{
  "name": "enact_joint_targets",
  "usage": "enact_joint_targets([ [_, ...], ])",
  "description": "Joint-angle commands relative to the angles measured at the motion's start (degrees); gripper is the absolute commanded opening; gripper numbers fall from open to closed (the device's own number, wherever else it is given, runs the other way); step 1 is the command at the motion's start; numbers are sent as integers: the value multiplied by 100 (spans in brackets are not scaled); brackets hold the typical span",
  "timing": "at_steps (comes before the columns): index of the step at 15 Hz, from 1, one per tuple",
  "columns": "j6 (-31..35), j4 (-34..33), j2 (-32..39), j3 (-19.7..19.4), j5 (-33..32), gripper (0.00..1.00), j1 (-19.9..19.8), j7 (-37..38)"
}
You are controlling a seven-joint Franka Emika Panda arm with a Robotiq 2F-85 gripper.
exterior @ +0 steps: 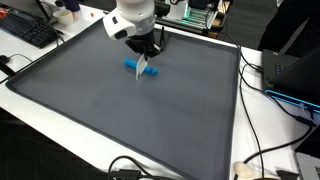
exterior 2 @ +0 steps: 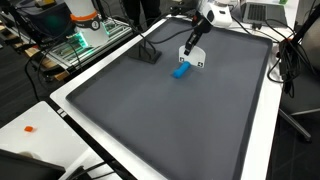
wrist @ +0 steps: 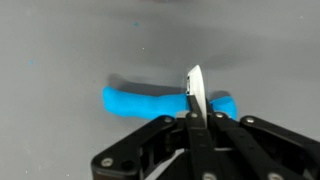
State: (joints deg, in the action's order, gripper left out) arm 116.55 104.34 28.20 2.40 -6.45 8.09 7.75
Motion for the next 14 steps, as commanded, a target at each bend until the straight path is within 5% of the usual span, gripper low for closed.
enact_joint_targets([
  [1, 268, 238, 66, -71, -139, 1, 21, 90],
  [14, -246, 306, 60, -3, 39, 1, -59, -147],
])
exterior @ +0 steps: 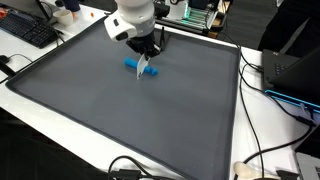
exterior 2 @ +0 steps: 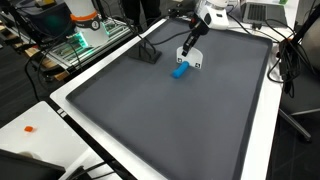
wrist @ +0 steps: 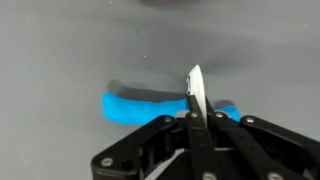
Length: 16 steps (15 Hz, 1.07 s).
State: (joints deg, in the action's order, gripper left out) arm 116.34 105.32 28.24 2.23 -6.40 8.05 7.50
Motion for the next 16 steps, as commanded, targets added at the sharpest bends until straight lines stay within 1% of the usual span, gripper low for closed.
enact_joint_targets([
  [1, -328, 213, 48, 32, 66, 1, -62, -158],
  [5, -530, 240, 35, 36, 77, 1, -59, -177],
  [16, -529, 296, -252, 32, 61, 1, -62, -157],
])
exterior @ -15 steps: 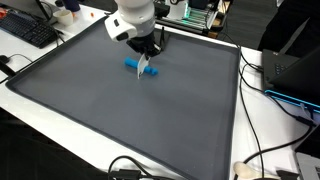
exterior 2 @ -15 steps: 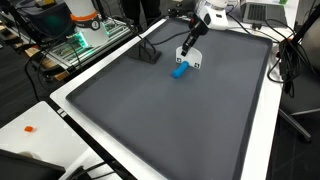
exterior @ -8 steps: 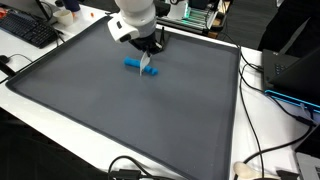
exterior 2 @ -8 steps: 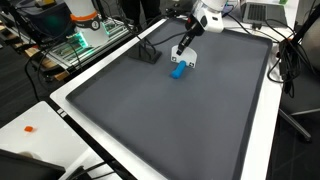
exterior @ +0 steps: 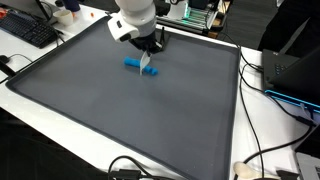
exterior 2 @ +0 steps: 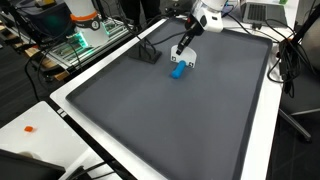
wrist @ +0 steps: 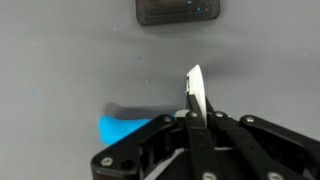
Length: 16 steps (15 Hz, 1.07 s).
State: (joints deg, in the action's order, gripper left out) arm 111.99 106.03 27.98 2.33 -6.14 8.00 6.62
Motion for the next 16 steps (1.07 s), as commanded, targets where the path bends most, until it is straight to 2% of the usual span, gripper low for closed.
enact_joint_targets([
  [1, -105, 248, -267, 26, 52, 1, -68, -82],
  [16, -74, 297, -754, -32, 13, 1, -218, -31],
])
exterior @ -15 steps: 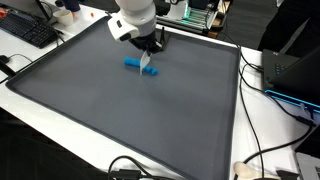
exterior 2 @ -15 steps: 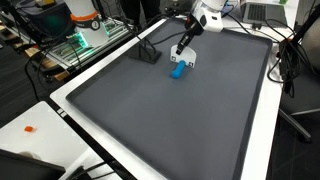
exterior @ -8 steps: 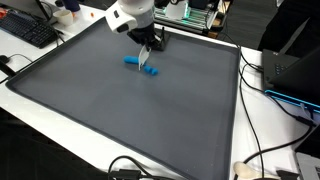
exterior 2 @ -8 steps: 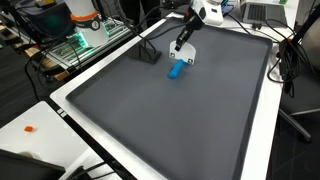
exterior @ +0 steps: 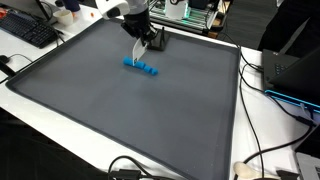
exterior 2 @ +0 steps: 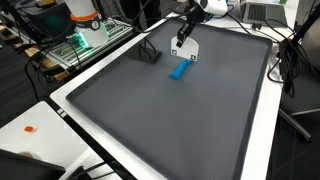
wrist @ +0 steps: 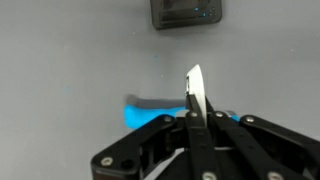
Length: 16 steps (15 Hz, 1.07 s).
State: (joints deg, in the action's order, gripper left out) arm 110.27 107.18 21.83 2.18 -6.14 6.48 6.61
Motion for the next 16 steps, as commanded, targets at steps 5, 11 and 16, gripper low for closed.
enact_joint_targets([
  [5, 220, 140, -4, -37, 5, 1, -113, -56],
  [11, 402, 86, 158, -51, -28, 1, -100, -46],
  [16, 544, 50, 287, -75, -99, 1, -81, -38],
])
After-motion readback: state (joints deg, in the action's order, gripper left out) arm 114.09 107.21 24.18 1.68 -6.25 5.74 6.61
